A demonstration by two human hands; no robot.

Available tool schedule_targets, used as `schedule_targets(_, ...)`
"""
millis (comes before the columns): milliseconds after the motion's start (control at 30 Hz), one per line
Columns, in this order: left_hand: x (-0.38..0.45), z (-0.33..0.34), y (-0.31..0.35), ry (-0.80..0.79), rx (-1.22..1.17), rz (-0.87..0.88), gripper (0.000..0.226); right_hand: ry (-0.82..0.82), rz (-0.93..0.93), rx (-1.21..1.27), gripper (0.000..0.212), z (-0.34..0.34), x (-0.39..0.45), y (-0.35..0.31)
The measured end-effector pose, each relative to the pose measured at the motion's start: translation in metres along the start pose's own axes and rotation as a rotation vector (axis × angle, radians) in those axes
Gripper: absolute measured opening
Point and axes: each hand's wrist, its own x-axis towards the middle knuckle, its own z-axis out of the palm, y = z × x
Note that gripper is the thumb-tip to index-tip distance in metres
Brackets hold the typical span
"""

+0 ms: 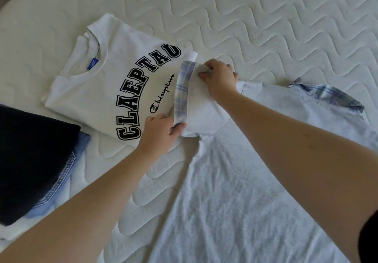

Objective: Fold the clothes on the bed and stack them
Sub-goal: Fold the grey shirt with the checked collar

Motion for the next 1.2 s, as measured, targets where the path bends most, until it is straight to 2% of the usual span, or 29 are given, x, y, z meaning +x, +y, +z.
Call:
schedule_targets(100, -0.006, -0.002, -0.004, -0.032, -0.072, -0.153, 0.037, -0.008, -0.043, -0.017, 0.016, -0.001, 0.008, -0.004)
schedule_targets(267, -0.013, 0.008, 0.006, -0.028, -0.163, -0.291, 0.034, -0.048, -0.005, -0.136, 0.021, 0.005, 0.007, -0.004)
schedule_targets(367, -0.013, 0.012, 0.012, -0.102, -0.285, -0.399, 0.031, -0.109, 0.054, 0.042, 0.019, 0.003, 0.000, -0.010)
schedule_targets(433, -0.011, 0.013, 0.016, -0.097, -0.456, -0.488, 0.026, -0.115, 0.116, 0.236, 0.018, -0.002, -0.006, -0.014)
schedule_targets(533, -0.013, 0.011, 0.030, -0.053, -0.767, -0.597, 0.035, -0.077, 0.197, 0.454, 0.021, -0.015, -0.017, -0.009)
schedule_targets(633, -0.019, 0.007, 0.056, -0.017, -0.745, -0.455, 0.034, -0.040, 0.263, 0.599, 0.025, -0.039, -0.029, 0.015)
schedule_targets(733, -0.028, 0.009, 0.097, 0.016, -0.585, -0.156, 0.033, -0.104, 0.419, 0.815, 0.034, -0.072, -0.038, 0.050)
schedule_targets(800, -0.035, 0.019, 0.129, 0.047, -0.488, 0.065, 0.034, -0.189, 0.500, 0.863, 0.039, -0.097, -0.044, 0.075)
schedule_targets(867, -0.043, 0.034, 0.156, 0.007, -0.423, 0.208, 0.030, -0.256, 0.529, 0.823, 0.028, -0.118, -0.052, 0.098)
schedule_targets(933, -0.051, 0.053, 0.178, -0.023, -0.318, 0.273, 0.029, -0.299, 0.520, 0.716, 0.015, -0.134, -0.065, 0.119)
schedule_targets(1033, -0.064, 0.079, 0.204, -0.057, -0.225, 0.318, 0.025, -0.207, 0.521, 0.589, 0.017, -0.151, -0.086, 0.147)
schedule_targets(1200, -0.073, 0.115, 0.241, -0.146, -0.179, 0.410, 0.017, 0.036, 0.579, 0.666, 0.035, -0.163, -0.119, 0.192)
